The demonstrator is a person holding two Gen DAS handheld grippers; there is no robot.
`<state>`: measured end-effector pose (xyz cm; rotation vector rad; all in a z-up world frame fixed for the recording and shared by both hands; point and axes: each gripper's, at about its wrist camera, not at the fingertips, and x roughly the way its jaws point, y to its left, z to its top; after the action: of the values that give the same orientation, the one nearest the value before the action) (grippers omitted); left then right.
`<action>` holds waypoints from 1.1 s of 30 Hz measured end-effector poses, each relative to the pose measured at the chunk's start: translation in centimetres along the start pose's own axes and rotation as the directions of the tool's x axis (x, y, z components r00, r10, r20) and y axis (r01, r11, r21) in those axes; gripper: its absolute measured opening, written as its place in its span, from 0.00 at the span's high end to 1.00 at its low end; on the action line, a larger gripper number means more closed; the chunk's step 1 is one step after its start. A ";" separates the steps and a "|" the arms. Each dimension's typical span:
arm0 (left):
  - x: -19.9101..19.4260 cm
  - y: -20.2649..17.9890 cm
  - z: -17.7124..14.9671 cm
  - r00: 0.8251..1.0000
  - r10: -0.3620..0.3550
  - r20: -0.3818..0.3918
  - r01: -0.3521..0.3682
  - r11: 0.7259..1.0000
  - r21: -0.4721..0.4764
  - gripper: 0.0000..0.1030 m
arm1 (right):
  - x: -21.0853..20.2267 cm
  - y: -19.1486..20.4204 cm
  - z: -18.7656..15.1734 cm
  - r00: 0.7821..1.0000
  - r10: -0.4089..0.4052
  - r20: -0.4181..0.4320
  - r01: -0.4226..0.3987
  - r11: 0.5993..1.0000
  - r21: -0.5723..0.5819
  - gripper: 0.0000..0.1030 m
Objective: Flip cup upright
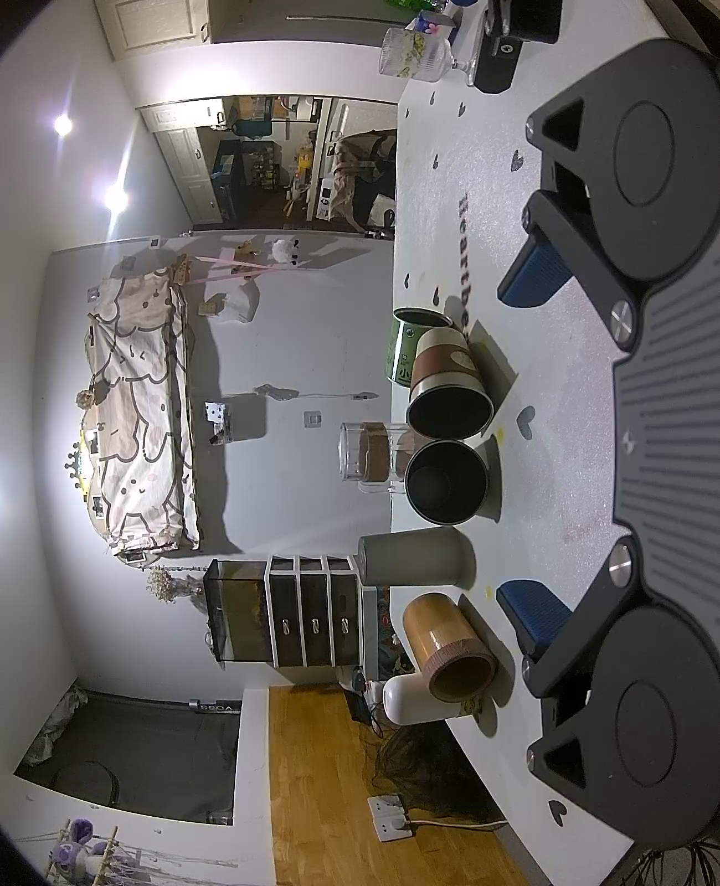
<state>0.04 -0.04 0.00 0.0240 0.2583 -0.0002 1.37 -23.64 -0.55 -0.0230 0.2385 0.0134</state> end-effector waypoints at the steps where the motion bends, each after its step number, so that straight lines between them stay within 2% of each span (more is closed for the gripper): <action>1: 0.0 0.0 0.0 1.000 0.000 0.000 0.000 1.000 0.000 0.00 | 0.0 0.0 0.0 1.000 0.000 -0.001 0.000 1.000 0.000 0.00; 33: 0.0 -1.1 -0.6 1.000 0.001 -0.004 -0.001 1.000 0.001 0.00 | -0.2 0.0 0.2 1.000 0.000 -0.003 0.000 1.000 -0.001 0.00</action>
<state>-0.07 -1.15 -0.64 0.0251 0.2627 0.0012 1.26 -23.69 -0.36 -0.0239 0.2411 0.0137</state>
